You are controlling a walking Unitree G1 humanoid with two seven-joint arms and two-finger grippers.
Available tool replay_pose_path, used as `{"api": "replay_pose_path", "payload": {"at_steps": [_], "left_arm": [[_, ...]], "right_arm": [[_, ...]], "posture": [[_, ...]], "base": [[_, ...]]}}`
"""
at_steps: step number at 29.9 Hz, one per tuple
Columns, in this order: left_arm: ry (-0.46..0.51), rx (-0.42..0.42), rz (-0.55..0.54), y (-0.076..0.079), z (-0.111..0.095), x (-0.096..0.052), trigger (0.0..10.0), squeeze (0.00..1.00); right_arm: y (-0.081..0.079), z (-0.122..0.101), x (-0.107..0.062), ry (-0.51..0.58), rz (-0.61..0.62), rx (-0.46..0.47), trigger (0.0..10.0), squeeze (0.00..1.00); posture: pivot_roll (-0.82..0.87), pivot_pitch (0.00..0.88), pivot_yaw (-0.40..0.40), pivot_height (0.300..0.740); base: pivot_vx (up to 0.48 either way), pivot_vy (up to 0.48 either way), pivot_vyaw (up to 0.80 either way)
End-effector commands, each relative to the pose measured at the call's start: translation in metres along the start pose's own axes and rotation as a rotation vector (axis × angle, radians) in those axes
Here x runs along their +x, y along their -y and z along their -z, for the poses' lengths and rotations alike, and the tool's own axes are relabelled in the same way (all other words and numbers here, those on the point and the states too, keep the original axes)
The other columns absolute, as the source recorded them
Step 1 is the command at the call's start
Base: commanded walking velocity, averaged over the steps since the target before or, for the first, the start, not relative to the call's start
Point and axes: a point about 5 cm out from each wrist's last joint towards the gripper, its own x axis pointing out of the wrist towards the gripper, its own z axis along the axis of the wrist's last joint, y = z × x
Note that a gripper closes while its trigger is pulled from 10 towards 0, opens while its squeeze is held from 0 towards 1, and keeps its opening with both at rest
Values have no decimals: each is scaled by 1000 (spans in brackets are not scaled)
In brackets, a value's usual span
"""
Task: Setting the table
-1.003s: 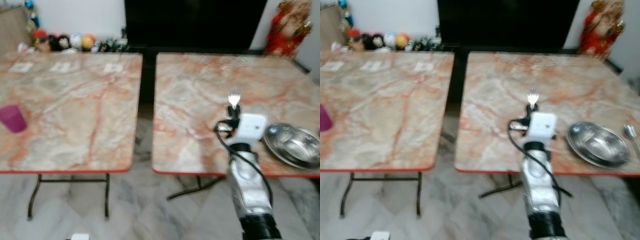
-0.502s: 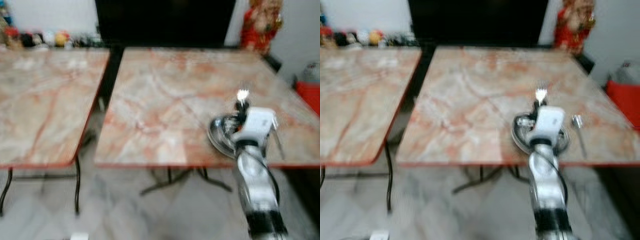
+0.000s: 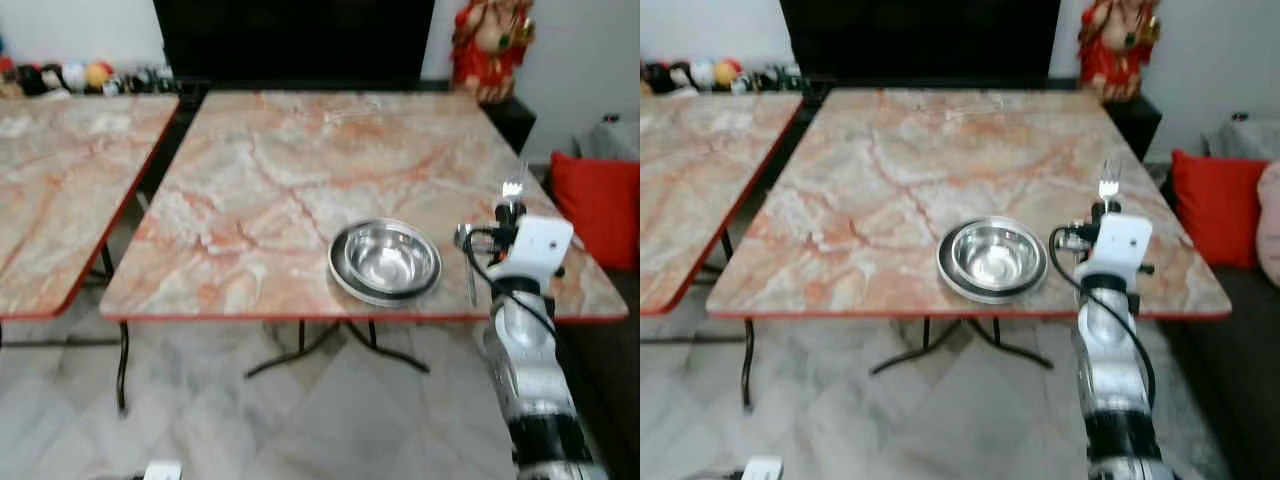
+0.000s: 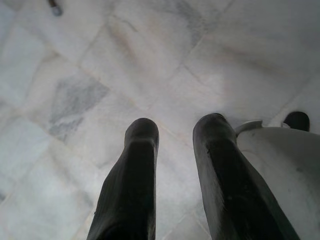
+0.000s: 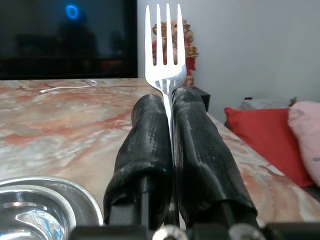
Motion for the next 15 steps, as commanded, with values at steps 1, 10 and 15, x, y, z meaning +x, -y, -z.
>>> {"api": "replay_pose_path", "payload": {"at_steps": [1, 10, 15], "left_arm": [[-9, 0, -12, -5, 3, -1, 10000, 0], [-10, -2, -12, -5, 3, -1, 10000, 0], [-10, -3, -10, -5, 3, -1, 10000, 0]], "right_arm": [[-3, -3, 2, 8, -3, 10, 10000, 0], [-2, -3, 4, 5, 10, 4, 10000, 0], [0, -3, 4, 5, 19, 2, 10000, 0]], "posture": [[-32, 15, 19, 740], [-33, 17, 20, 740], [-33, 17, 20, 740]], "base": [[251, 0, 0], [304, 0, 0], [323, 0, 0]]}}
